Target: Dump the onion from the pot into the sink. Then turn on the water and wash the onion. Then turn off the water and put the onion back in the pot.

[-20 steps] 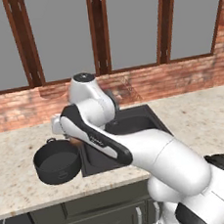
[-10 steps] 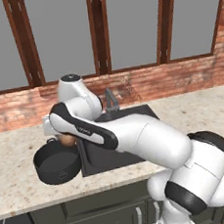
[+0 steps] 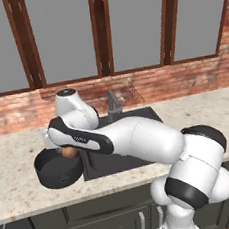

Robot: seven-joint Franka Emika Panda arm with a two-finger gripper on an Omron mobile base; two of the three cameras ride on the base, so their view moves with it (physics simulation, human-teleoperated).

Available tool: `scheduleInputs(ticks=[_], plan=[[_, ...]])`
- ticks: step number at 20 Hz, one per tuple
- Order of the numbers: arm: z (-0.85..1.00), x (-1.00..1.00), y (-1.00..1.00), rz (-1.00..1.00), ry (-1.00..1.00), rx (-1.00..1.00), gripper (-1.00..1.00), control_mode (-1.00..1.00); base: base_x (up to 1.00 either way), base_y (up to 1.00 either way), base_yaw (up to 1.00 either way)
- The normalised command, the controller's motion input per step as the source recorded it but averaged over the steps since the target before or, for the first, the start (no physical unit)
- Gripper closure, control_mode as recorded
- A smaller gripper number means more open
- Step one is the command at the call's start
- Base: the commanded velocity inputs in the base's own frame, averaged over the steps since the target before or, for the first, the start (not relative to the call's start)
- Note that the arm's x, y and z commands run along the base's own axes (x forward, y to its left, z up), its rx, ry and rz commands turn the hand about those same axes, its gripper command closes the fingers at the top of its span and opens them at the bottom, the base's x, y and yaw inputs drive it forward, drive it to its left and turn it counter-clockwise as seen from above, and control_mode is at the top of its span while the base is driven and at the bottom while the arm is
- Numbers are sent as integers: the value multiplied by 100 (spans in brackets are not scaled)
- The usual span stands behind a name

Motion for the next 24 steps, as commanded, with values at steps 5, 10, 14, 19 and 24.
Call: scheduleInputs(ticks=[5,10,14,19,24], plan=[[-26,19,16,0,0,0,100,-100,0,0,0],[-13,23,20,0,0,0,100,-100,0,0,0],[-9,18,18,0,0,0,100,-100,0,0,0],[-13,15,13,0,0,-1,100,-100,0,0,0],[-18,14,8,0,0,-1,100,-100,0,0,0]])
